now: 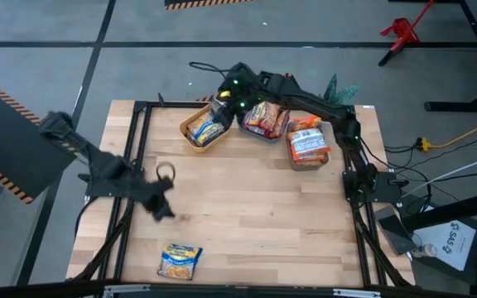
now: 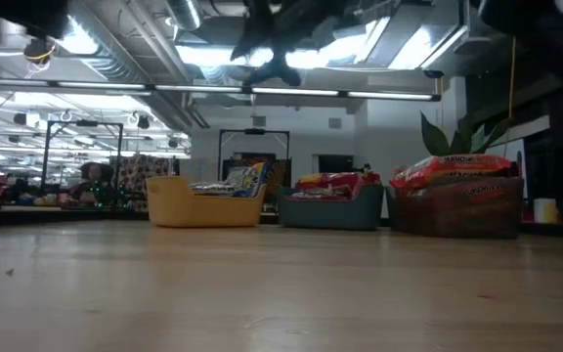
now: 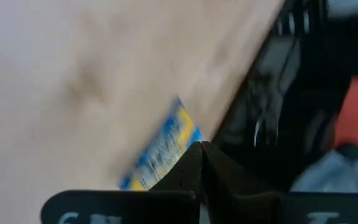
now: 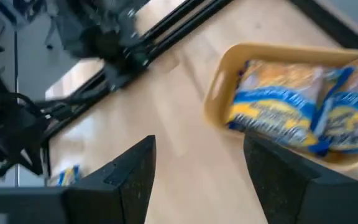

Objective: Sort Maruchan noodles
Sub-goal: Put the blue noodle pack into the yellow bin

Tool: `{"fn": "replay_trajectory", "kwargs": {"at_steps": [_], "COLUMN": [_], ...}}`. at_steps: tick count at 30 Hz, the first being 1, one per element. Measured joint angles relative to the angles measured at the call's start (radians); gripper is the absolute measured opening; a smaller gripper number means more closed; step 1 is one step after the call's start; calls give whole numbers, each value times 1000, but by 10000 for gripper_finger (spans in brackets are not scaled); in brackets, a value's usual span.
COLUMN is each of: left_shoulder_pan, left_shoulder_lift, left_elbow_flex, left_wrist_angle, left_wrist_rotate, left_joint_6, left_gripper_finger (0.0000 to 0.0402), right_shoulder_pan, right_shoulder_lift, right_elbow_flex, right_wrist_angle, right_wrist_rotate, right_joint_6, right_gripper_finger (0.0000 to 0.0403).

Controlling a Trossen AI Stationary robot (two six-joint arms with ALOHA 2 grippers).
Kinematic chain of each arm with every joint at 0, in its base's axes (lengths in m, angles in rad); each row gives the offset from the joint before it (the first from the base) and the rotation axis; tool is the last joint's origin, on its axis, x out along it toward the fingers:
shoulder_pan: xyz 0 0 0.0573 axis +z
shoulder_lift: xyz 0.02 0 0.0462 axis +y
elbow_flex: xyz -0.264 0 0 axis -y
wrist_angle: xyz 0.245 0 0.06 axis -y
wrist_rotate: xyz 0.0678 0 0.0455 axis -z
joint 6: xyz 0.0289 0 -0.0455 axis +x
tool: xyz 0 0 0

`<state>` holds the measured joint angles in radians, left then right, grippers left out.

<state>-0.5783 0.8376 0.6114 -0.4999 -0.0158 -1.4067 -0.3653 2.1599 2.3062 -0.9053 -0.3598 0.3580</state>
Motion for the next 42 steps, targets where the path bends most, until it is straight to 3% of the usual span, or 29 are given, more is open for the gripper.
{"fn": "replay_trajectory", "kwargs": {"at_steps": [7, 16, 23, 30, 35, 42], "left_shoulder_pan": [-304, -437, -449, -426, -343, -150], "left_shoulder_lift": [242, 408, 592, 716, 729, 730], "left_elbow_flex": [1, 0, 0, 3, 4, 3], "left_wrist_angle": [247, 265, 500, 580, 582, 567], "left_wrist_rotate": [-112, -159, -143, -102, -114, -250], "left_joint_6": [-157, -105, -127, -211, -163, 55], "left_gripper_finger": [0, 0, 0, 0, 0, 0], "right_shoulder_pan": [102, 221, 318, 368, 375, 386], "right_shoulder_lift": [-70, -123, -131, -131, -131, -160], "right_elbow_flex": [0, -1, -1, 0, 0, 0], "right_wrist_angle": [-47, -44, -43, -44, -67, -106], "right_wrist_rotate": [42, 63, 124, 150, 150, 180], "right_joint_6": [10, 129, 135, 135, 136, 155], "right_gripper_finger": [213, 194, 188, 188, 188, 188]}}
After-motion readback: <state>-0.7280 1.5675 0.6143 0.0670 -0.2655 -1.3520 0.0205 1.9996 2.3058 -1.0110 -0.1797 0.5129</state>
